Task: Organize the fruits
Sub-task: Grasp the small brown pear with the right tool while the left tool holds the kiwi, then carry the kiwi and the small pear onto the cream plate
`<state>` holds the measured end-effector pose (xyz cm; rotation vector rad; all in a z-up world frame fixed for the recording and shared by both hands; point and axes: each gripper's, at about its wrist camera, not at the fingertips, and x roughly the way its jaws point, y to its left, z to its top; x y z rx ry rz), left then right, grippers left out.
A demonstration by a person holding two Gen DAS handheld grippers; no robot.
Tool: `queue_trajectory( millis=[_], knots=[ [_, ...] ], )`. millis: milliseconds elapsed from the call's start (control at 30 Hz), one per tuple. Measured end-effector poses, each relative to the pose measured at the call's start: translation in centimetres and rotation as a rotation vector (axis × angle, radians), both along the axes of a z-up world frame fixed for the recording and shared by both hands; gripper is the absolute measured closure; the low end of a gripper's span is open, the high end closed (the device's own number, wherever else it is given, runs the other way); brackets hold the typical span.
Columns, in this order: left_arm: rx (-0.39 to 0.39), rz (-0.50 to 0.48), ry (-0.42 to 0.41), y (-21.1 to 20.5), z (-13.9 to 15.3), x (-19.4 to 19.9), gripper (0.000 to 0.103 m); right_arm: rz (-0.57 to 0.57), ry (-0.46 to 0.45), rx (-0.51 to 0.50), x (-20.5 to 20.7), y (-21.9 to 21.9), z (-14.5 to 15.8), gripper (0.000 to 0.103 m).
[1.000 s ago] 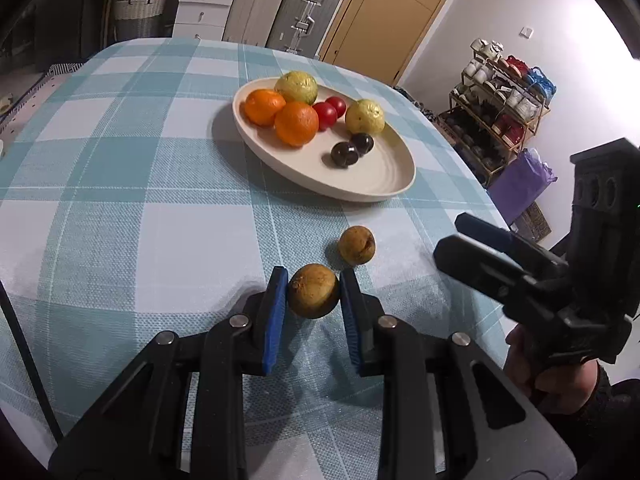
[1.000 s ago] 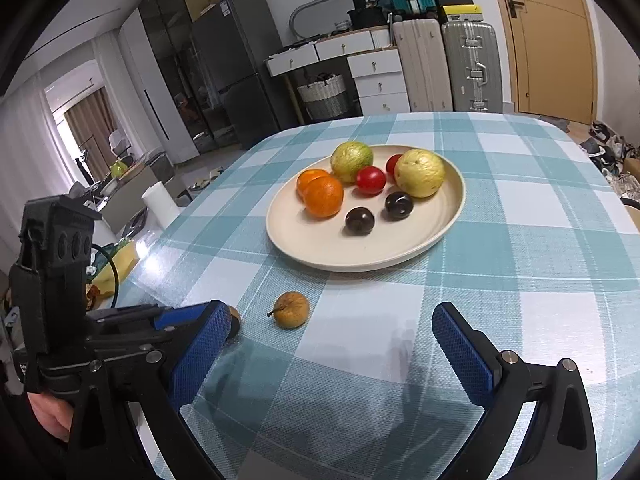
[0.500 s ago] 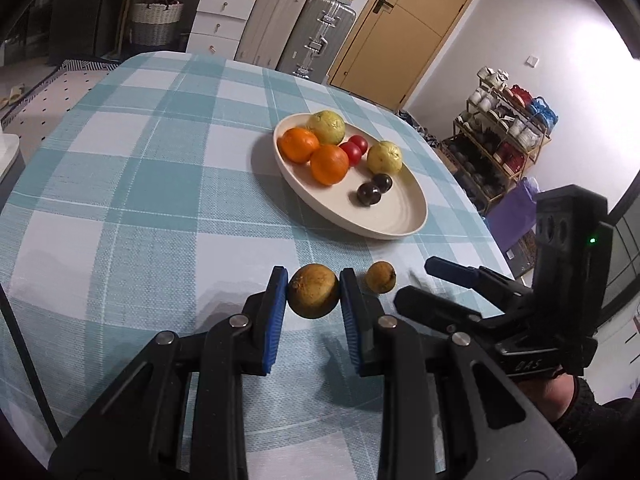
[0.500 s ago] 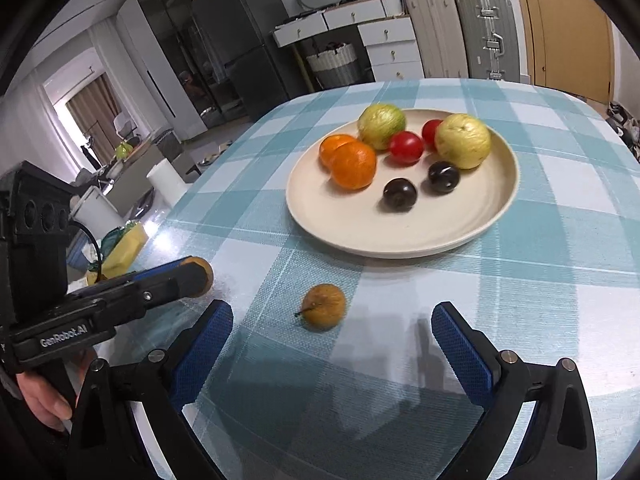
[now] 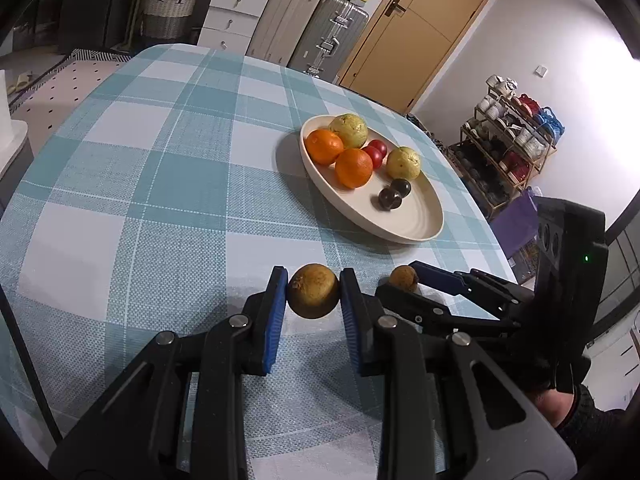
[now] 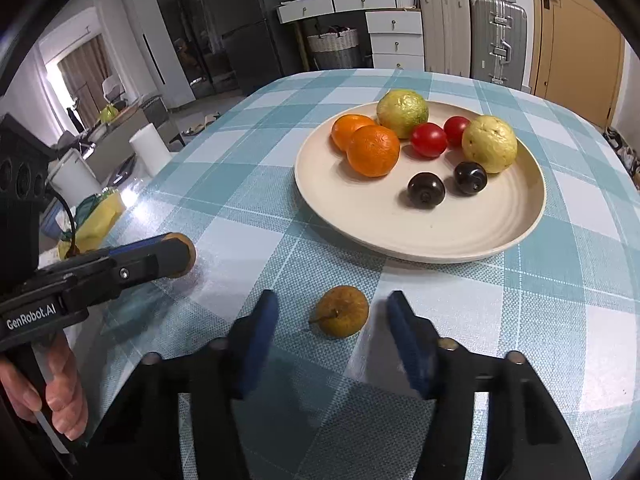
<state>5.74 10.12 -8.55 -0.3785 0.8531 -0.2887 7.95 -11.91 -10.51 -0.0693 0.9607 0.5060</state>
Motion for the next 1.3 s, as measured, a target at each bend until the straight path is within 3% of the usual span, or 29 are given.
queue_trajectory(
  millis=[33, 167, 467, 800, 1300],
  knots=[
    [0.0, -0.002, 0.003, 0.0, 0.0, 0.0, 0.079, 0.006, -0.004, -0.008, -0.1, 0.1, 0.0, 0.059],
    [0.004, -0.001, 0.008, -0.3, 0.0, 0.3, 0.079, 0.018, -0.018, -0.027, -0.3, 0.3, -0.1, 0.074],
    [0.034, -0.014, -0.002, -1.5, 1.1, 1.1, 0.079, 0.028, -0.054, -0.027, -0.9, 0.1, 0.5, 0.075],
    [0.047, -0.042, -0.015, -3.6, 2.6, 3.2, 0.079, 0.009, -0.147, -0.036, -1.5, -1.0, 3.6, 0.075],
    [0.055, -0.075, -0.012, -6.3, 3.6, 7.8, 0.079, -0.038, -0.18, -0.03, 1.9, -2.8, 5.7, 0.075]
  ],
)
